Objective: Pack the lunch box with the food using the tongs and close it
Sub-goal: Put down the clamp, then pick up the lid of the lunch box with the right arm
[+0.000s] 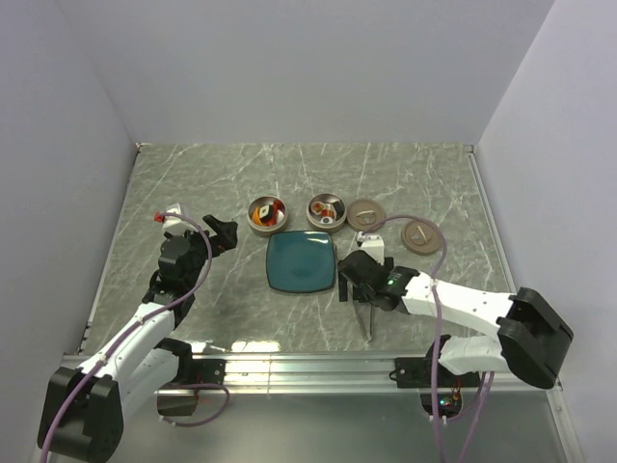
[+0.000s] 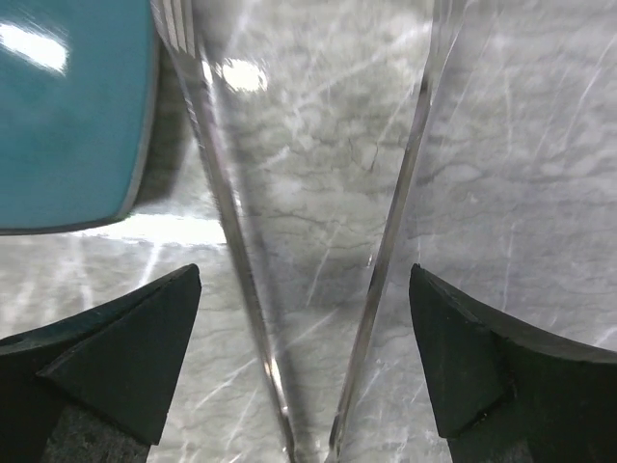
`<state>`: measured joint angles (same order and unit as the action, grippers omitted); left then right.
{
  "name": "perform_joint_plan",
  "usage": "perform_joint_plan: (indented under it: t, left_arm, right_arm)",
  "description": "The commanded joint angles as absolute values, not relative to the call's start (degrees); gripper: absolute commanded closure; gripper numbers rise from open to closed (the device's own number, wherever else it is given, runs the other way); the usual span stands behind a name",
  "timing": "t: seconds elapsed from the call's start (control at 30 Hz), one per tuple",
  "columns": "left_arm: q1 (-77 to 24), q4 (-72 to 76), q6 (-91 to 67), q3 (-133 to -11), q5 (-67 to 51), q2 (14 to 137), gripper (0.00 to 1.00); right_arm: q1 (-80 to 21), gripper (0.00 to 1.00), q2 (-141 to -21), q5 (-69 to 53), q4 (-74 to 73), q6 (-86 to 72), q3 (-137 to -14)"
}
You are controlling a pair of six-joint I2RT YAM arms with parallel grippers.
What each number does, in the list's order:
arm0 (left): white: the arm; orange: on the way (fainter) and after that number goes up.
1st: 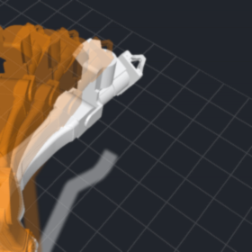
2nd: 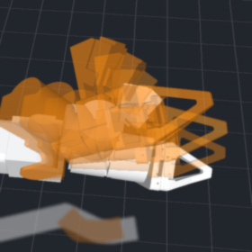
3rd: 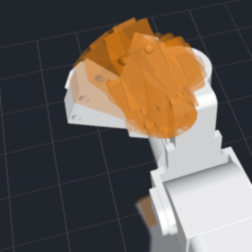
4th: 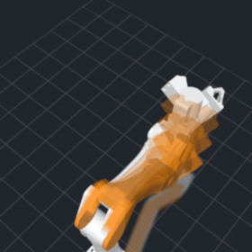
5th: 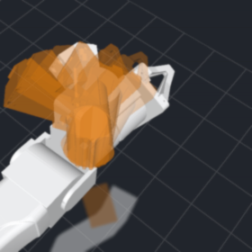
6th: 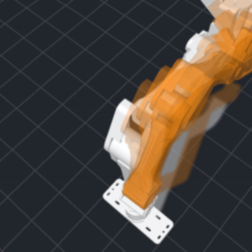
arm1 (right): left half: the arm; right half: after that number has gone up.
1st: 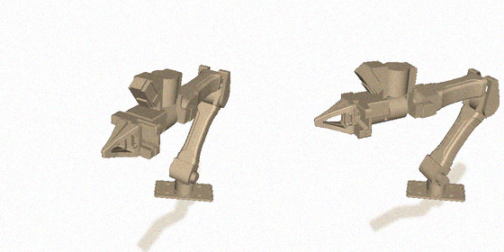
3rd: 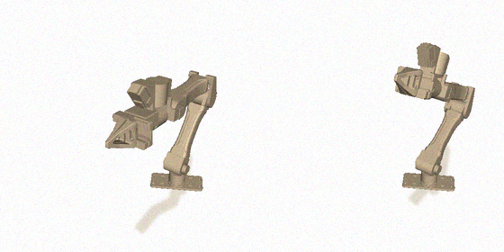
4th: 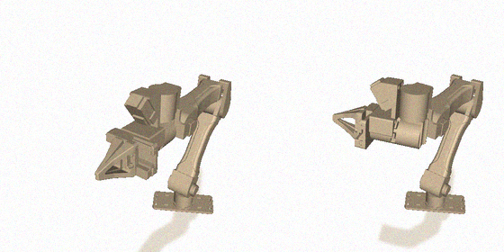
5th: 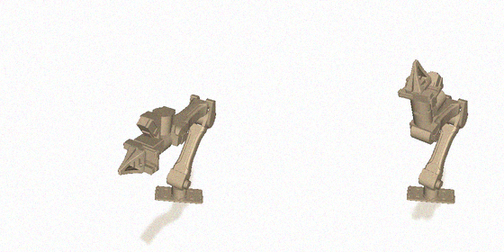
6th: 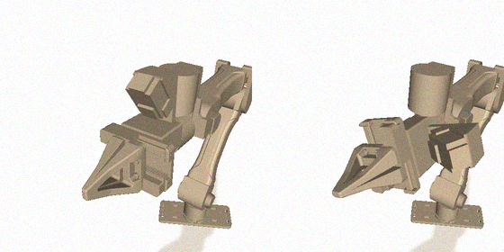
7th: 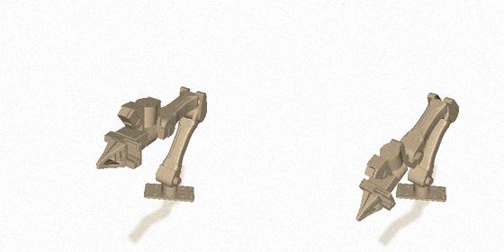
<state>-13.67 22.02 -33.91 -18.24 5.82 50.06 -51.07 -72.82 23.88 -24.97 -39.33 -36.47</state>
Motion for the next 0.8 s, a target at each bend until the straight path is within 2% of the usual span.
perform_joint_plan:
  t: [0.0, 0.23, 0.47, 0.57, 0.77]
  left_arm:
    - [-13.45, 24.52, -34.45, -18.98, 5.1, 49.66, 0.01]
    - [-13.45, 24.87, -34.28, -18.81, 4.75, 49.57, 0.01]
    - [-13.45, 25.75, -34.19, -17.75, 4.31, 47.64, 0.0]
    - [-13.45, 26.28, -34.19, -17.49, 3.96, 47.46, 0.01]
    - [-13.45, 26.45, -34.01, -17.49, 4.22, 48.16, 0.01]
  right_arm:
    - [-50.89, 0.04, -68.74, 26.71, -26.28, -38.76, -39.37]
    - [-50.89, 0.04, -62.15, 31.27, -28.3, -37.8, -41.66]
    - [-50.71, 0.05, -55.37, 34.27, -17.59, -30.42, -43.77]
    - [-49.14, 0.05, -57.12, 33.41, -12.42, -26.11, -45.26]
    - [-39.74, 0.09, -66.25, 27.16, -7.83, -23.91, -51.32]
